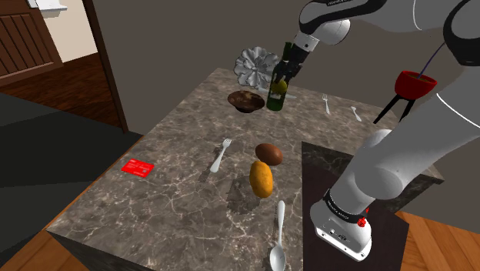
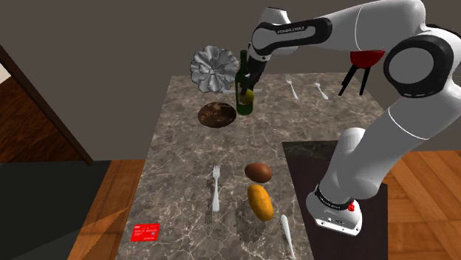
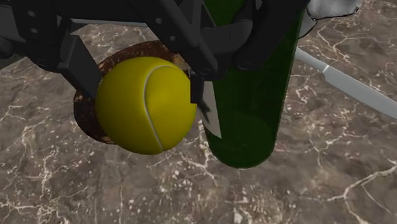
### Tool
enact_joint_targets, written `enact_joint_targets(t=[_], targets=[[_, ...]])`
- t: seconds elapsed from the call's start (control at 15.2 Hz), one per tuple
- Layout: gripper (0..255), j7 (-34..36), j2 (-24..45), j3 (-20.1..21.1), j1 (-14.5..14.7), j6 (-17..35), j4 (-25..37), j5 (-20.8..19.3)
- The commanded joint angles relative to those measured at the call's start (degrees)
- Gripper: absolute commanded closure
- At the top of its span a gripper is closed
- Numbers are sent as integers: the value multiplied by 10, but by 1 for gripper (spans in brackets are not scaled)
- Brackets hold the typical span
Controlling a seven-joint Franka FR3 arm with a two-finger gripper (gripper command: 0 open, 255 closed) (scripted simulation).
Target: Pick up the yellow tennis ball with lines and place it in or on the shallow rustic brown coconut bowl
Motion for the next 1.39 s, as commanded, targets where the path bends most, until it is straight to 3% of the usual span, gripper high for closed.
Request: enact_joint_targets(t=[0.0, 0.59, 1.32], targets=[[255, 11, 30, 7, 14, -2, 30, 18], [255, 48, 174, 32, 52, -25, 186, 93], [255, 16, 199, 35, 51, 48, 130, 121]])
